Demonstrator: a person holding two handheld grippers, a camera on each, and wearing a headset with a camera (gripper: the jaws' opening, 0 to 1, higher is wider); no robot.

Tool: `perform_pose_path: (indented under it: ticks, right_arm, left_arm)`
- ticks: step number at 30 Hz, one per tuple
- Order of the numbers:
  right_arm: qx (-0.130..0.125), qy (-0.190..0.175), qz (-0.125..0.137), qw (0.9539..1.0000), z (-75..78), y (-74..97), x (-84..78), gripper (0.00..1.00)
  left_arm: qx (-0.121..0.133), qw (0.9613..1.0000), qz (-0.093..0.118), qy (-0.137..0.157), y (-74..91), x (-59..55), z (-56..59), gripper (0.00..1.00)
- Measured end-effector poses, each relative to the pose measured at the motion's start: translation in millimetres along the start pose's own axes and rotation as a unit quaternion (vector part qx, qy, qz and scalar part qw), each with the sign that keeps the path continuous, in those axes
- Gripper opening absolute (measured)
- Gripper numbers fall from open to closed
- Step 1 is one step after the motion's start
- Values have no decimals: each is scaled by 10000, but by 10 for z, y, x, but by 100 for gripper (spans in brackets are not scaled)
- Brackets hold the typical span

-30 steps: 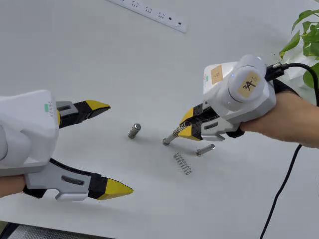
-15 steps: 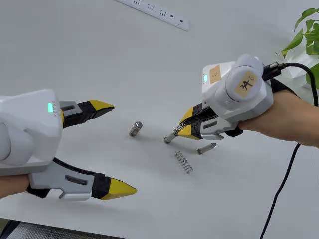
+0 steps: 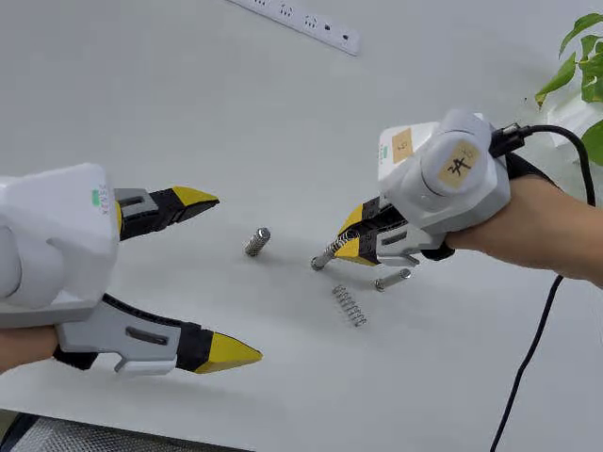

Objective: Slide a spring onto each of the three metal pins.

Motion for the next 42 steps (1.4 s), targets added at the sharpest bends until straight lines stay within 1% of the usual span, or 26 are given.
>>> perform_pose_path:
  ticks: [8,12,18,35,42]
  right_arm:
    - [-51,104,-27,9999,2,-50,-7,7]
    - [-49,101,-19,9999,-8,-71,-2,7]
    - [-72,151,-15,9999,1,-121,-12,7]
    - [-61,187,16,9998,-1,-225,-44,8]
    - [-60,169,38,9998,0,-288,-56,8]
  left_arm:
    - [-10,10000,18,39,-3,1,9,89]
    - [-1,10000,40,46,-5,2,8,89]
    - [-8,10000,28,57,-4,-6,13,89]
    - [-21,9999,75,98,-11,14,1,88]
    - [-26,9999,52,94,4,-2,-1,88]
Point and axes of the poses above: the centre of the closed fingertips' face, and the gripper's own axes: y roughly backward along the fingers, z roughly to its right, x roughly out of its top, the point moved 4 cm from there along y, roughly backward along the fingers, and after that the axes turned 1 degree about z, right-handed, at the moved point
